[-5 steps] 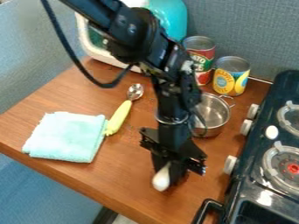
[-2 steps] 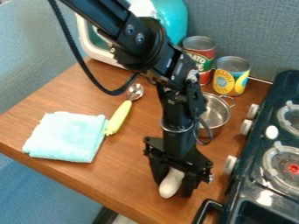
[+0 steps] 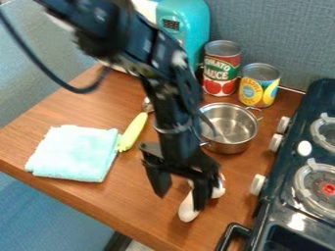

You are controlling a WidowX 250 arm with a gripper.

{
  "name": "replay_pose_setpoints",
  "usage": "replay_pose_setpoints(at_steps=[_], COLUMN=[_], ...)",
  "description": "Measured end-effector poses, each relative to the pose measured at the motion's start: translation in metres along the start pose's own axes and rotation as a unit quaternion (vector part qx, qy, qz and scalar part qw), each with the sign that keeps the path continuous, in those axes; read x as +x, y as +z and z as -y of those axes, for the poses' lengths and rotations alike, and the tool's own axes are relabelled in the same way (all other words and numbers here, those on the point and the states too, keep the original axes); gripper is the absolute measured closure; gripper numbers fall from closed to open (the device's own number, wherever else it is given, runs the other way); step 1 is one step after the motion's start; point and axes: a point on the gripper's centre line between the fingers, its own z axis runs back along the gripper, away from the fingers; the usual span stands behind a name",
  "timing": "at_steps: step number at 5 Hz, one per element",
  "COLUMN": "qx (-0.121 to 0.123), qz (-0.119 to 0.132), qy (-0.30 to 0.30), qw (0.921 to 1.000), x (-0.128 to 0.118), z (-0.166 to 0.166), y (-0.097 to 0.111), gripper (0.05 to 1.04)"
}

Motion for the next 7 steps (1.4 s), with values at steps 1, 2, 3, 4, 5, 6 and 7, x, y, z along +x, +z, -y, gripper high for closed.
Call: replay_pose_setpoints(at_steps=[1, 2, 3, 4, 5, 6, 7], qx=[-0.008, -0.002, 0.04, 0.062, 0.087, 0.108, 0.11], qz=[0.045, 0.064, 0.069, 0.068, 0.065, 0.032, 0.028], qy=[-0.002, 0.007, 0.01, 0.011, 0.015, 0.02, 0.025], qw=[0.9989, 0.9979, 0.9968, 0.9957, 0.9939, 0.9934, 0.9933], x=[0.005, 0.009, 0.034, 0.067, 0.092, 0.096, 0.094], z=[-0.012, -0.027, -0.048, -0.072, -0.085, -0.1, -0.103], y=[0.031, 0.043, 0.051, 0.049, 0.051, 0.048, 0.047], gripper=[0.083, 0.083, 0.083, 0.083, 0.083, 0.083, 0.083])
